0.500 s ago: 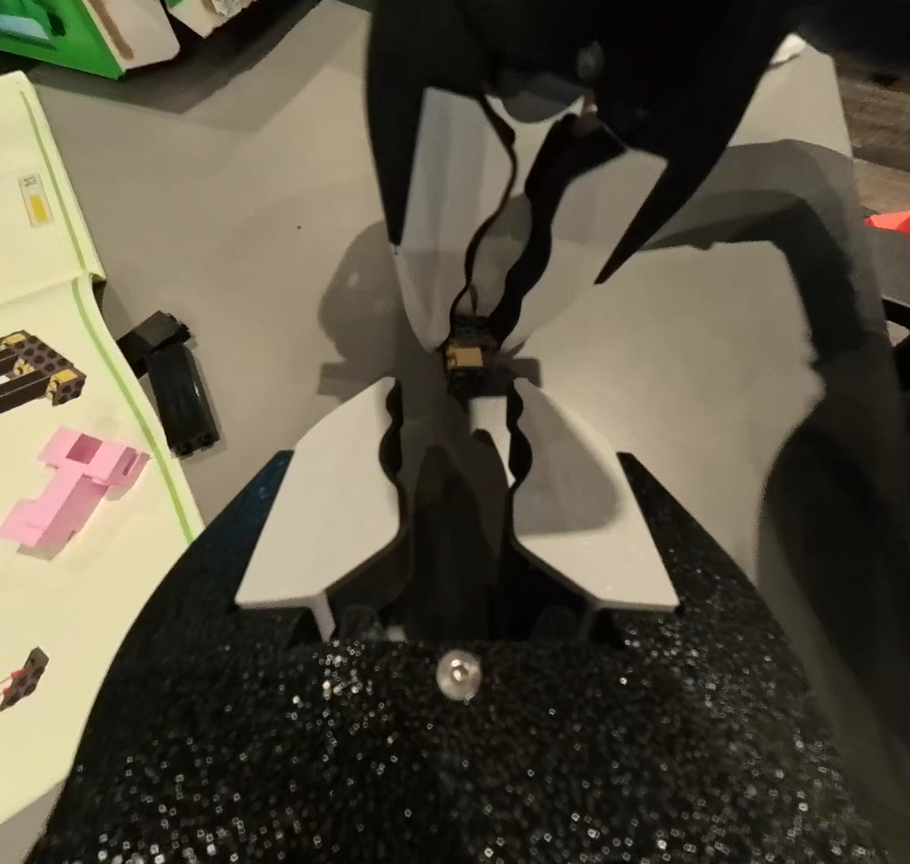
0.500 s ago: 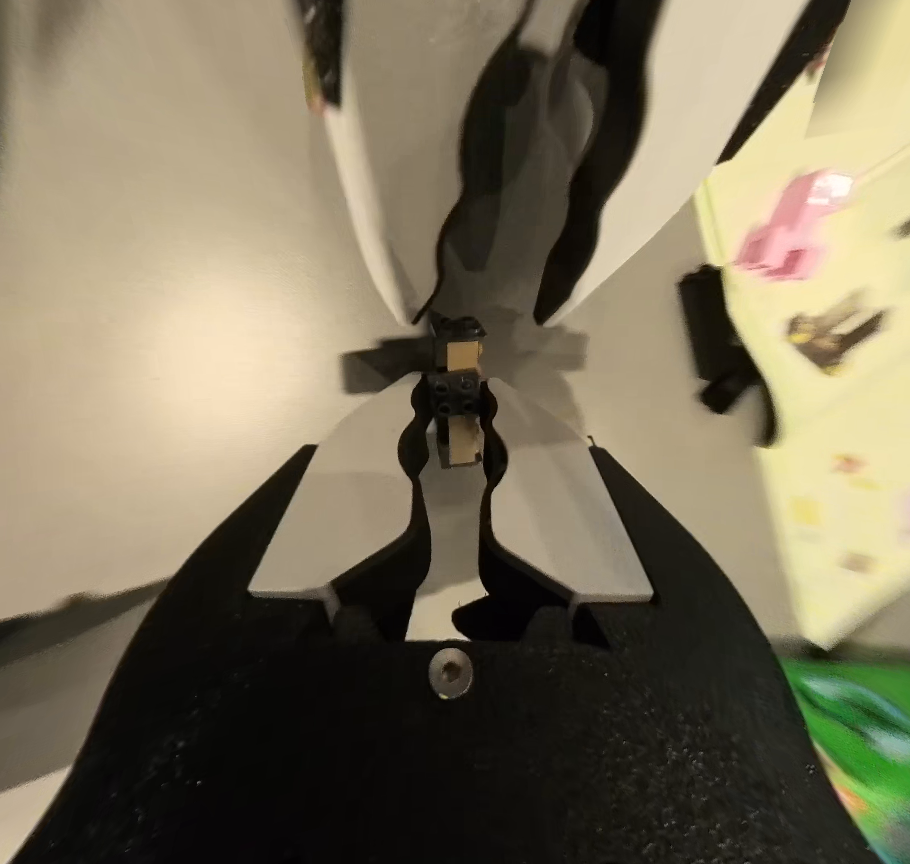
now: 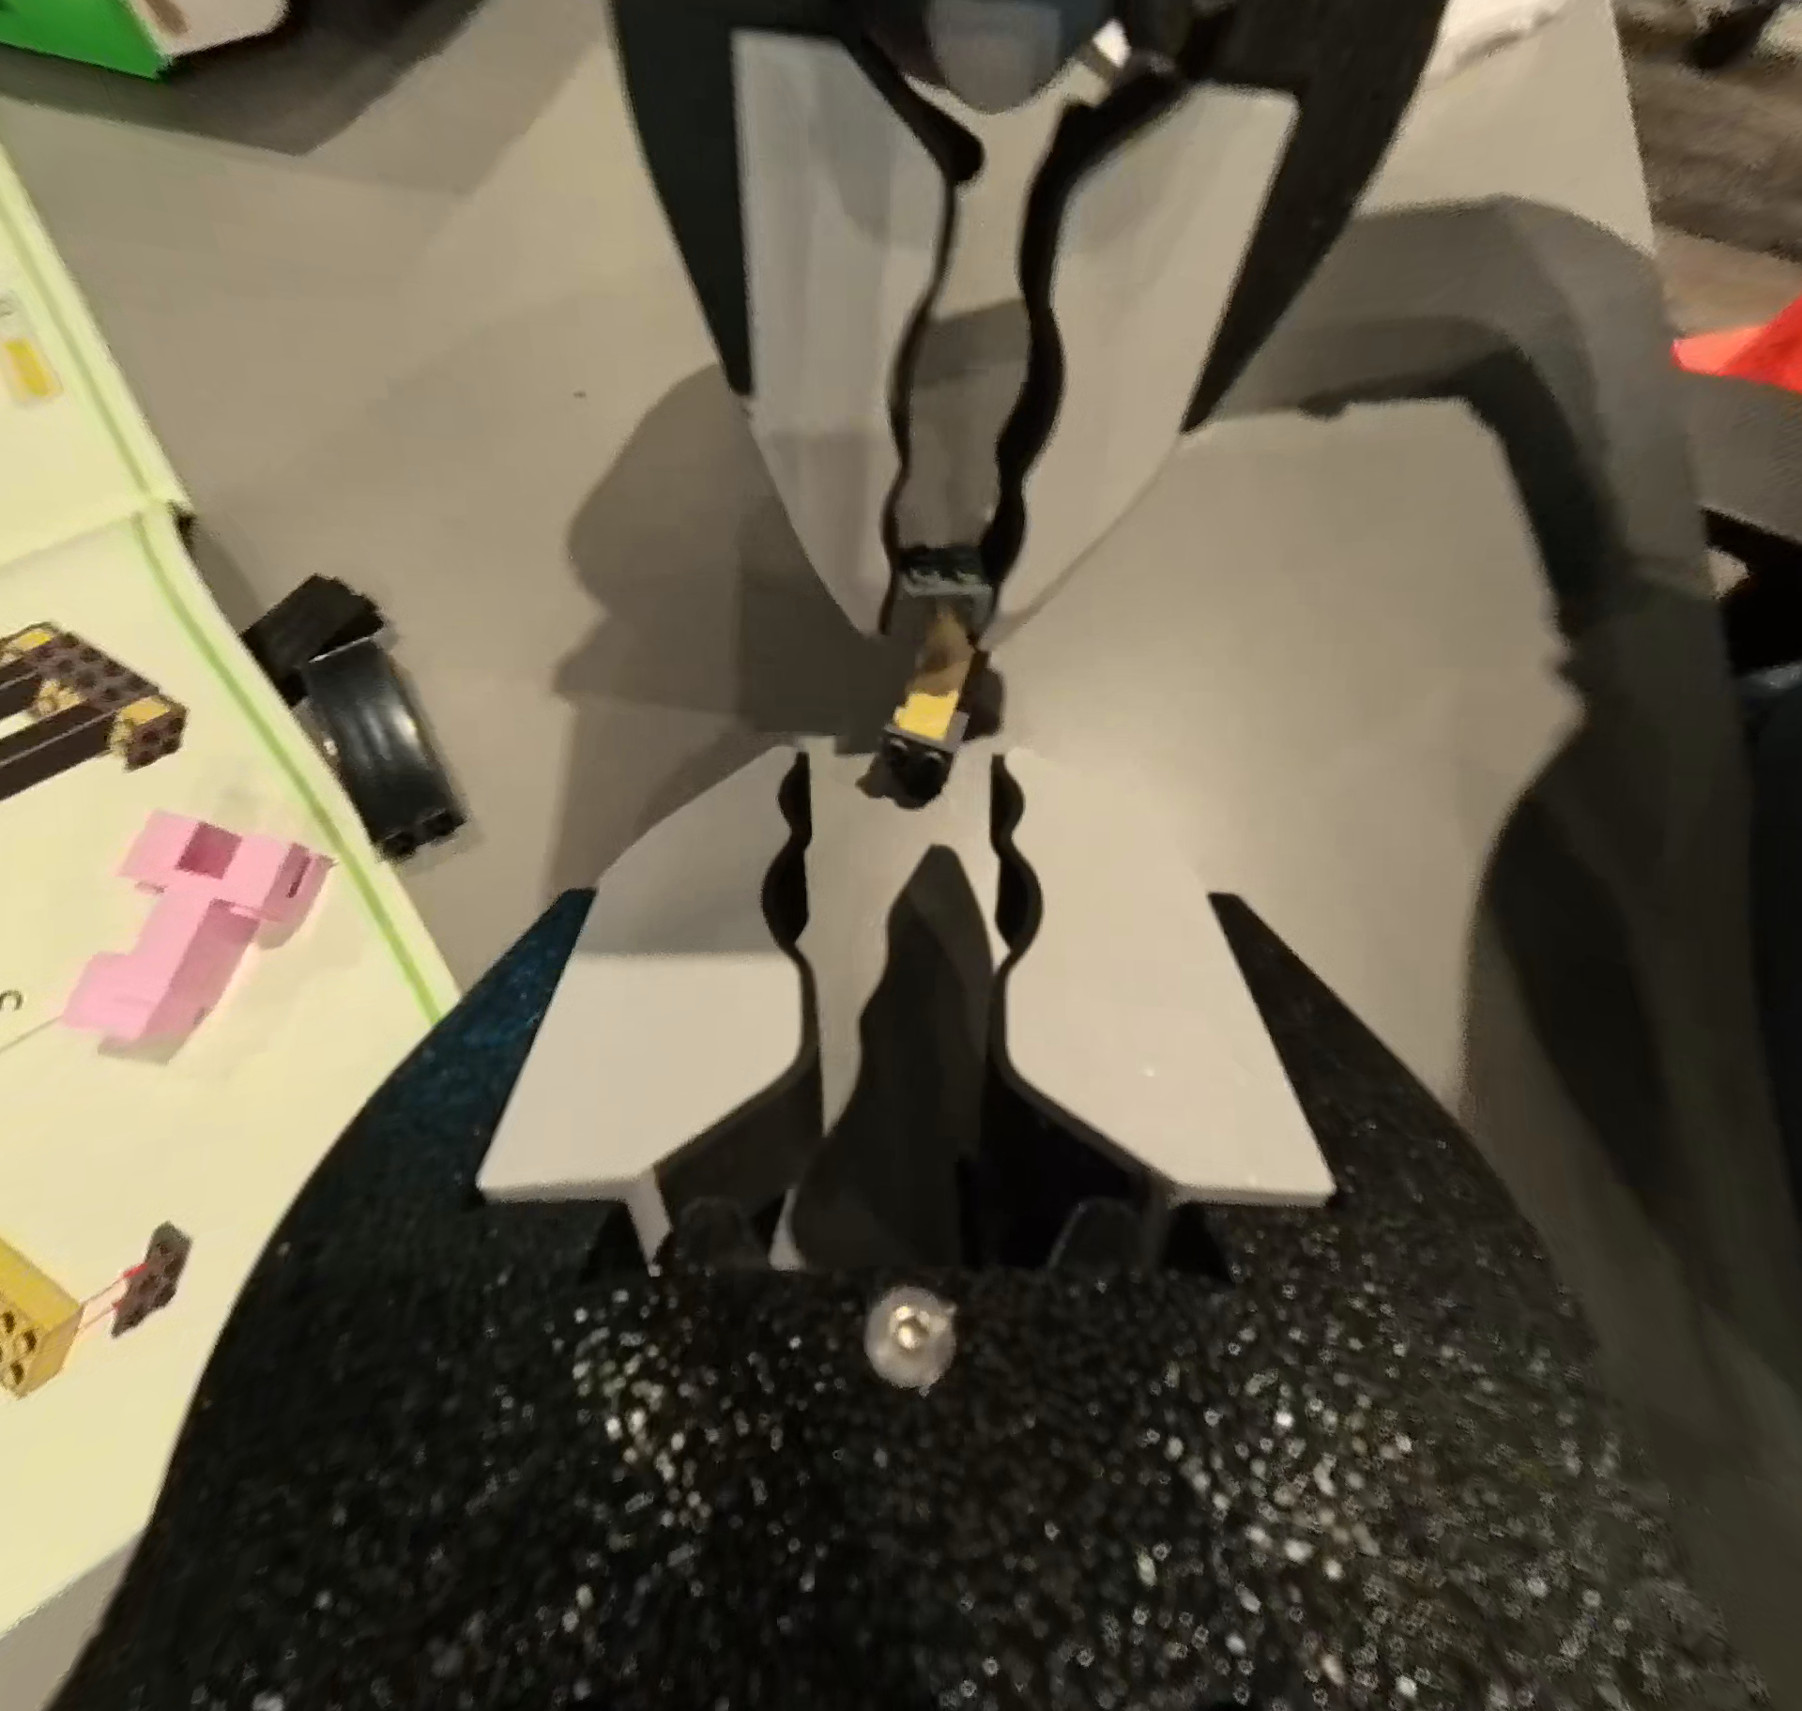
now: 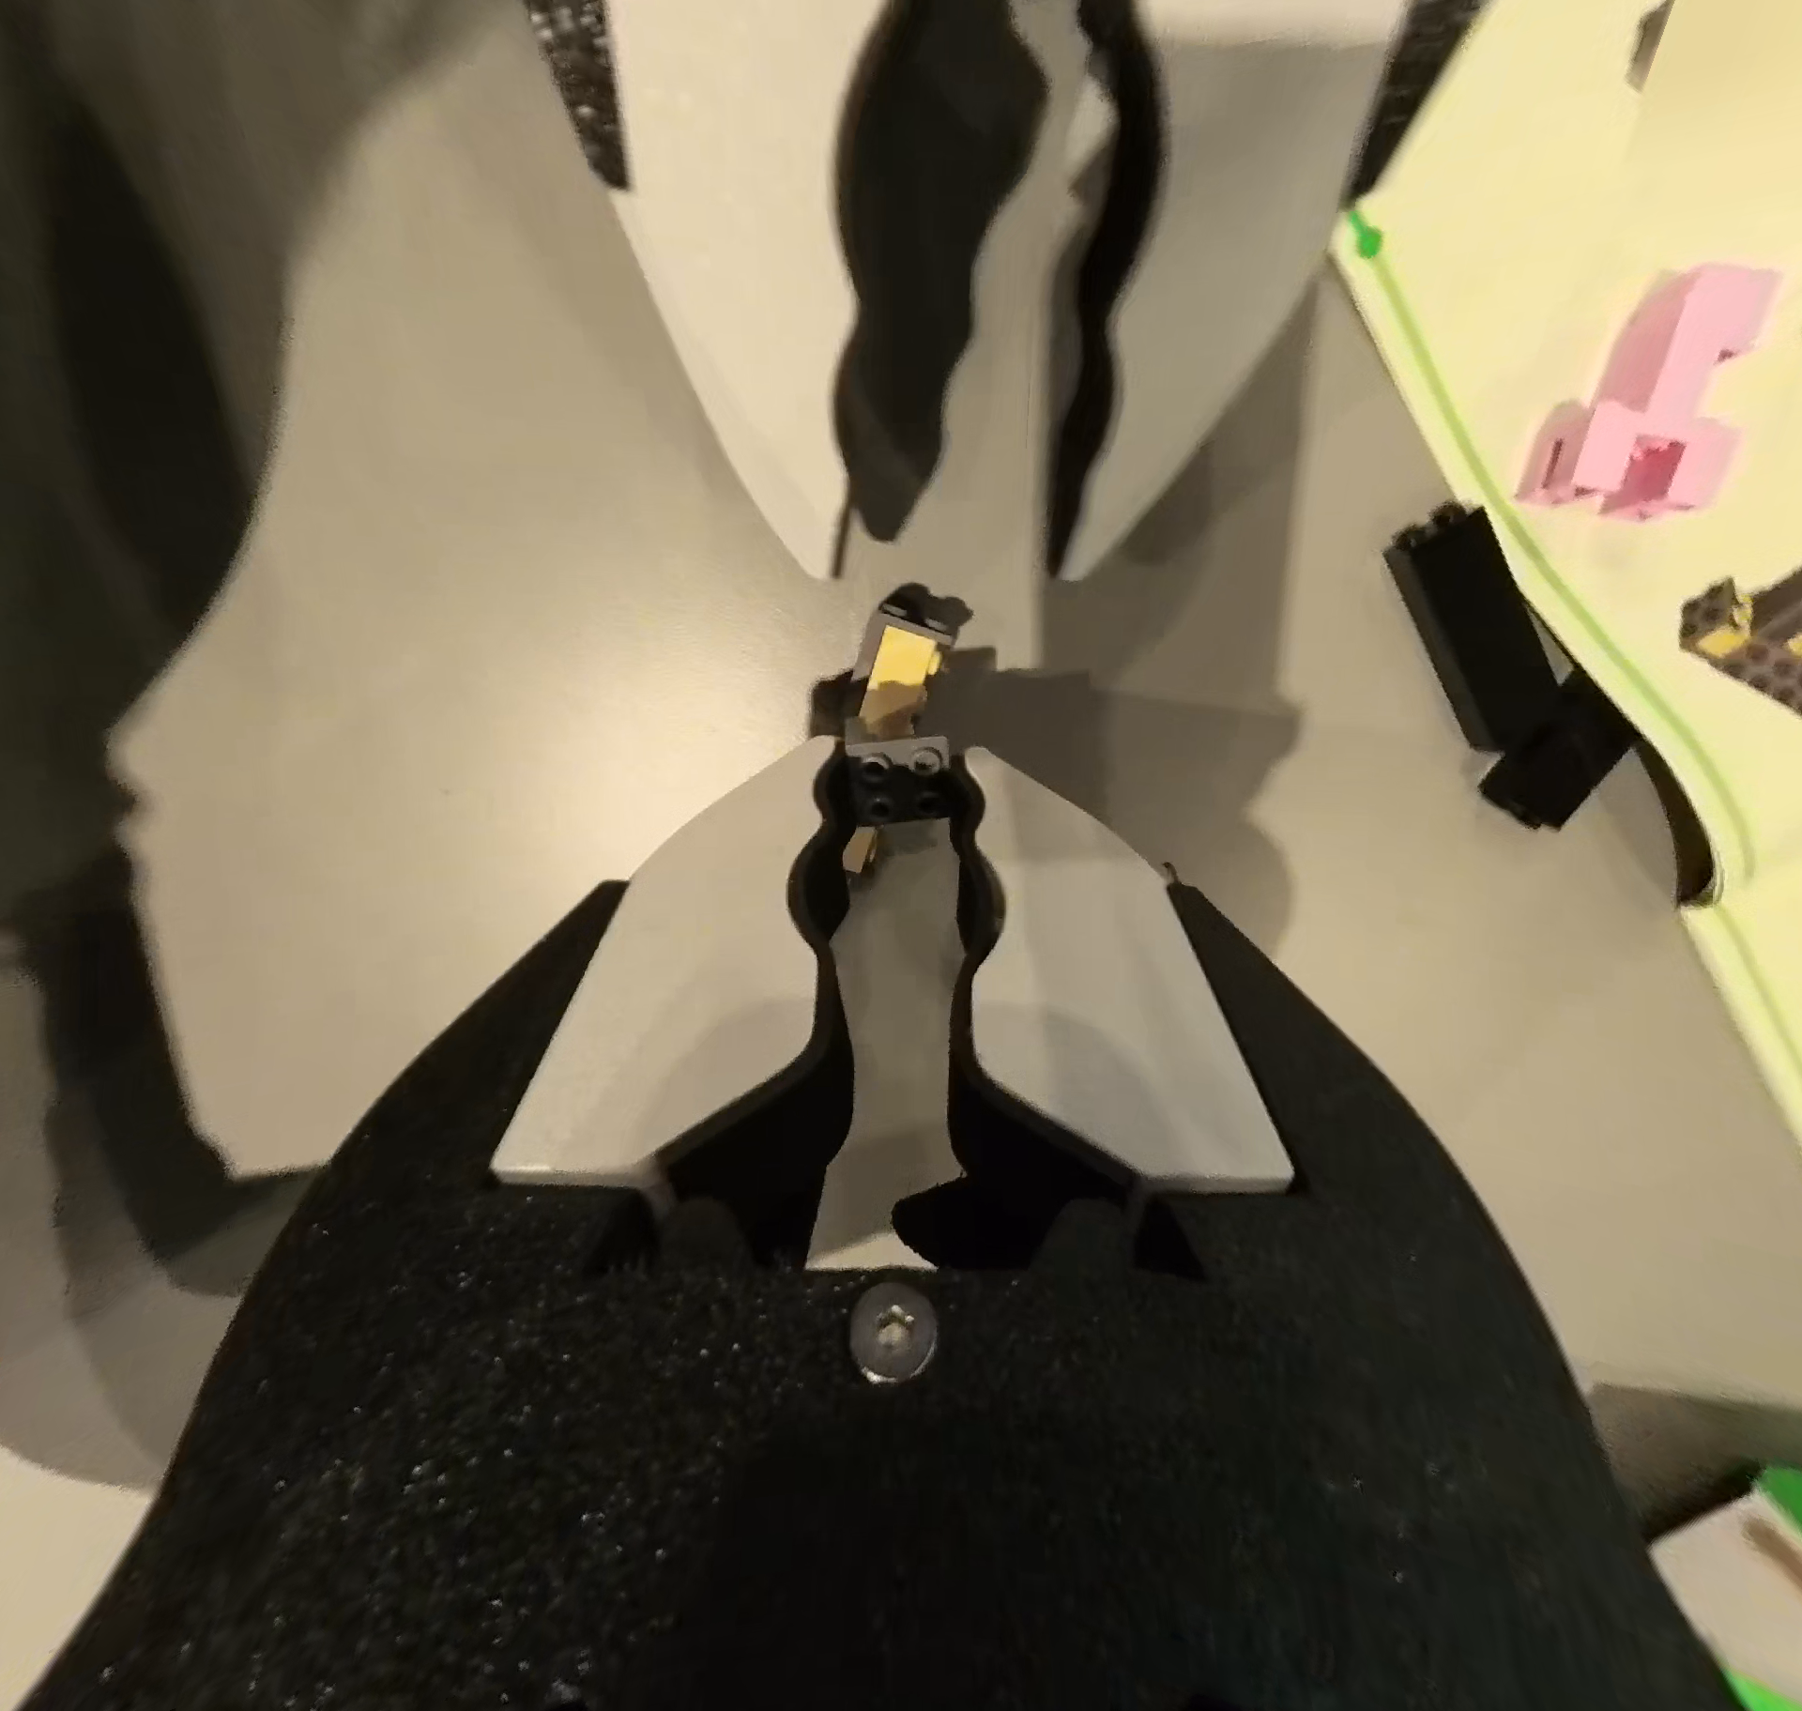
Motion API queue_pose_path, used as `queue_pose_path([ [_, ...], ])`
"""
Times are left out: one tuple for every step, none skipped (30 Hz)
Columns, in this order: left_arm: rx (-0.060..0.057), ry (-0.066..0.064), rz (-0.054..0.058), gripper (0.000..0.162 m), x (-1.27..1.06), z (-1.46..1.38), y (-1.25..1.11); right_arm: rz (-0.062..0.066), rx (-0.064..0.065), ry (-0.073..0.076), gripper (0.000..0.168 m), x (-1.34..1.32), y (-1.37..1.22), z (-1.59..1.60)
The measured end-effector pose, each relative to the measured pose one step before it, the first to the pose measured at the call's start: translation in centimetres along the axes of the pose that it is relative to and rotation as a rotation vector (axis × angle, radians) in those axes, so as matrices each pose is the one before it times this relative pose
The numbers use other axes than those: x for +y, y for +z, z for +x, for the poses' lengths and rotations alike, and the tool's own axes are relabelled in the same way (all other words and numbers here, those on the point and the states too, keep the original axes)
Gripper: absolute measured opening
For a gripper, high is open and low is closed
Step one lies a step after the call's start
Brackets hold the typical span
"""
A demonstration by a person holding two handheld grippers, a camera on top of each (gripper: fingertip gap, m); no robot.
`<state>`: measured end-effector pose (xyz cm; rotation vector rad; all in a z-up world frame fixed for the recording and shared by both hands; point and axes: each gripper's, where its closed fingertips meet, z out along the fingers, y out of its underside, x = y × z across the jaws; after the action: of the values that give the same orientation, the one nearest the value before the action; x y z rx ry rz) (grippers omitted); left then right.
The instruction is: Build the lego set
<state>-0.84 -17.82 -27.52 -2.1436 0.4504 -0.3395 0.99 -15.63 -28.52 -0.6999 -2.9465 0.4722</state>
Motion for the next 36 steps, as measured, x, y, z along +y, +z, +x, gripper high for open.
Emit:
queue_pose_path([
  [0.0053,0.0164,-0.0121,0.034,0.167,0.109,0.113,-0.0009,0.0077,0.0177,0.017,0.053,-0.020,-0.003],
  [0.0040,0.0126,-0.0123,0.034,0.134,0.095,0.172,-0.0023,0.0018,0.0180,0.017,0.044,0.000,-0.101],
  [0.0067,0.0105,-0.0091,0.034,0.067,0.131,0.187,-0.0023,-0.0032,0.0164,0.017,0.014,0.009,-0.182],
  [0.0054,0.0087,-0.0080,0.033,0.032,0.082,0.182,-0.0077,0.0059,0.0128,0.018,0.052,0.045,-0.083],
  [0.0049,0.0091,-0.0080,0.032,0.021,0.046,0.157,-0.0105,0.0139,0.0103,0.018,0.071,0.071,0.033],
  [0.0065,0.0113,-0.0070,0.032,0.018,0.055,0.133,-0.0124,0.0118,0.0074,0.018,0.079,0.091,0.007],
  [0.0030,0.0113,-0.0058,0.032,0.004,-0.007,0.103,-0.0138,0.0083,0.0053,0.018,0.090,0.112,-0.023],
  [0.0020,0.0097,-0.0050,0.031,0.024,-0.021,0.082,-0.0120,0.0056,0.0050,0.018,0.059,0.115,-0.036],
  [0.0039,0.0070,-0.0041,0.031,0.019,0.002,0.063,-0.0097,0.0067,0.0077,0.018,0.032,0.120,0.021],
  [0.0016,0.0041,-0.0020,0.030,0.006,-0.009,0.044,-0.0095,0.0041,0.0121,0.018,0.038,0.089,0.038],
  [0.0014,0.0029,-0.0009,0.029,0.002,-0.012,0.054,-0.0047,-0.0017,0.0151,0.018,-0.044,0.057,-0.022],
  [0.0026,0.0024,-0.0027,0.028,0.032,0.012,0.081,0.0005,-0.0014,0.0158,0.018,-0.114,0.023,0.026],
  [0.0016,0.0008,-0.0020,0.027,0.043,-0.023,0.076,-0.0036,-0.0004,0.0100,0.018,-0.047,0.030,0.033],
  [0.0034,-0.0027,0.0048,0.025,-0.030,-0.018,0.056,0.0022,-0.0010,0.0073,0.018,-0.082,-0.001,0.001],
  [0.0064,-0.0062,0.0075,0.023,-0.044,-0.017,0.027,-0.0043,-0.0019,0.0114,0.018,-0.016,-0.012,0.026],
  [0.0070,-0.0083,0.0044,0.021,-0.003,-0.035,0.016,-0.0061,-0.0038,0.0147,0.018,0.034,-0.012,-0.005],
  [0.0037,-0.0089,-0.0002,0.020,0.047,-0.074,-0.023,-0.0089,-0.0063,0.0156,0.018,0.080,-0.046,-0.032],
  [0.0013,-0.0058,-0.0056,0.020,0.104,-0.074,-0.059,-0.0095,-0.0027,0.0115,0.017,0.103,-0.075,-0.016],
  [-0.0052,-0.0016,-0.0084,0.020,0.121,-0.117,-0.115,-0.0070,0.0025,0.0059,0.017,0.080,-0.079,0.012],
  [-0.0108,0.0021,-0.0046,0.020,0.089,-0.159,-0.167,-0.0001,0.0030,0.0000,0.017,-0.036,-0.085,-0.030],
  [-0.0068,0.0043,0.0036,0.020,0.035,-0.086,-0.217,0.0035,0.0039,-0.0007,0.017,-0.107,-0.064,-0.033],
  [-0.0022,0.0031,0.0107,0.020,-0.014,-0.024,-0.271,0.0002,0.0049,0.0002,0.017,-0.096,-0.020,-0.036],
  [-0.0035,0.0029,0.0146,0.020,-0.033,-0.066,-0.310,-0.0019,0.0098,-0.0013,0.018,-0.074,0.016,0.026],
  [-0.0100,0.0066,0.0180,0.020,-0.046,-0.145,-0.354,-0.0027,0.0087,-0.0035,0.018,-0.061,0.039,-0.002],
  [-0.0174,0.0103,0.0209,0.019,-0.048,-0.222,-0.384,-0.0055,0.0074,-0.0012,0.018,-0.033,0.071,0.001],
  [-0.0171,0.0108,0.0204,0.018,-0.057,-0.232,-0.386,-0.0085,0.0064,0.0023,0.018,-0.003,0.082,0.027],
  [-0.0138,0.0080,0.0165,0.019,-0.042,-0.179,-0.380,-0.0077,0.0015,0.0043,0.018,-0.001,0.106,-0.019],
  [-0.0151,0.0044,0.0132,0.019,-0.034,-0.202,-0.346,-0.0058,0.0001,0.0053,0.018,-0.043,0.092,-0.015],
  [-0.0148,0.0025,0.0116,0.019,-0.044,-0.205,-0.317,-0.0044,0.0035,0.0063,0.018,-0.057,0.071,0.057],
  [-0.0118,0.0010,0.0103,0.019,-0.047,-0.175,-0.280,-0.0027,0.0032,0.0063,0.018,-0.083,0.023,0.061],
  [-0.0095,-0.0011,0.0084,0.019,-0.029,-0.143,-0.248,-0.0032,0.0008,0.0056,0.018,-0.072,-0.001,0.041],
  [-0.0069,-0.0026,0.0064,0.019,-0.028,-0.137,-0.219,-0.0065,-0.0006,0.0066,0.018,-0.030,0.016,0.036],
  [-0.0041,-0.0039,0.0052,0.019,-0.006,-0.109,-0.180,-0.0089,-0.0045,0.0093,0.018,-0.018,0.021,-0.029],
  [-0.0033,-0.0050,0.0059,0.019,-0.026,-0.115,-0.155,-0.0074,-0.0040,0.0100,0.018,-0.048,0.012,-0.005],
  [-0.0040,-0.0051,0.0067,0.019,-0.043,-0.121,-0.162,-0.0067,-0.0017,0.0091,0.018,-0.023,0.010,0.021],
  [-0.0047,-0.0038,0.0065,0.018,-0.041,-0.135,-0.147,-0.0070,-0.0024,0.0111,0.018,-0.020,0.008,0.026],
])
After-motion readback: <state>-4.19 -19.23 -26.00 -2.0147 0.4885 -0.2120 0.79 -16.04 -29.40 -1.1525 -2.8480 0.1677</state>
